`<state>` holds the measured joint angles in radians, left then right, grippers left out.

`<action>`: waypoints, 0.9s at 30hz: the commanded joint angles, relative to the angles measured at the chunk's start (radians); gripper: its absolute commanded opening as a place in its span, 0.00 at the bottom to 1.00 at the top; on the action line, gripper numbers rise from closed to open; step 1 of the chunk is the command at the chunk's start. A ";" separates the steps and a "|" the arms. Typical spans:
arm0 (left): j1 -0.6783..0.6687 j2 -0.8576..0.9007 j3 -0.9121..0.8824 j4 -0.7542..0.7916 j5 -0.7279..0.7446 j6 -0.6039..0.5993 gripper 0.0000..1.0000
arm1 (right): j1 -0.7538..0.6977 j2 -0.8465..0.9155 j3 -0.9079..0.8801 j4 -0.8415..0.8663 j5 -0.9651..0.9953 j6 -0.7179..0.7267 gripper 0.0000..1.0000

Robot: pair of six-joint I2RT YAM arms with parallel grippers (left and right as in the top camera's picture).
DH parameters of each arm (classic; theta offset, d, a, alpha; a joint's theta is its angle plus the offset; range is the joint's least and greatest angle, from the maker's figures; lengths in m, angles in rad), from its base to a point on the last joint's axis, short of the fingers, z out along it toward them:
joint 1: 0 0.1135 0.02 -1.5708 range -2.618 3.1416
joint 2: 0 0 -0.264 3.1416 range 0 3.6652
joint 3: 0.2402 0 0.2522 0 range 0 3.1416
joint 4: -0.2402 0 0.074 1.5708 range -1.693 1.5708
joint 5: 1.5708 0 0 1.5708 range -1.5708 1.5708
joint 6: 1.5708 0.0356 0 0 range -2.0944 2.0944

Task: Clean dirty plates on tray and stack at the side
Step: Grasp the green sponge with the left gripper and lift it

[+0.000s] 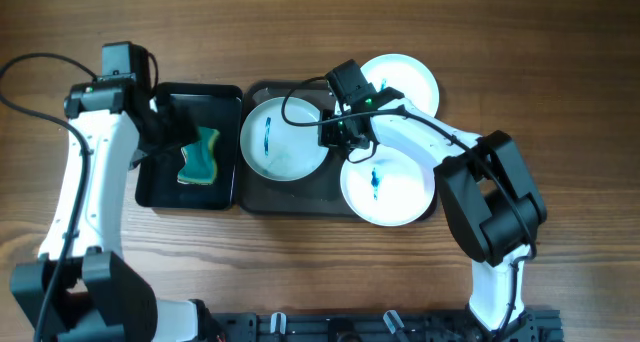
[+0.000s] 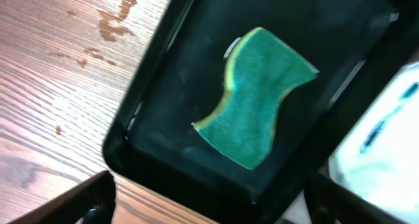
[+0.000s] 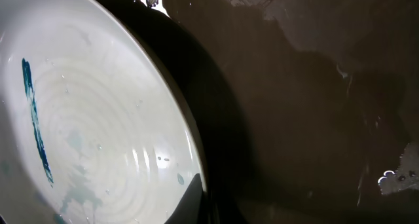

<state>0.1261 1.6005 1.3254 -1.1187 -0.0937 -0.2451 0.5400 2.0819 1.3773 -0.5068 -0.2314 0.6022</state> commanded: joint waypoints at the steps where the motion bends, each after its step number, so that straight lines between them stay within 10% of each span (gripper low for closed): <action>1: 0.036 0.069 0.017 0.012 0.027 0.098 0.80 | 0.004 0.027 0.019 0.002 -0.002 0.000 0.04; 27: -0.006 0.324 0.014 0.135 0.194 0.241 0.68 | 0.004 0.027 0.019 0.006 -0.005 0.000 0.05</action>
<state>0.1398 1.9068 1.3254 -0.9936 0.0772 -0.0395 0.5400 2.0823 1.3773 -0.5064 -0.2317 0.6022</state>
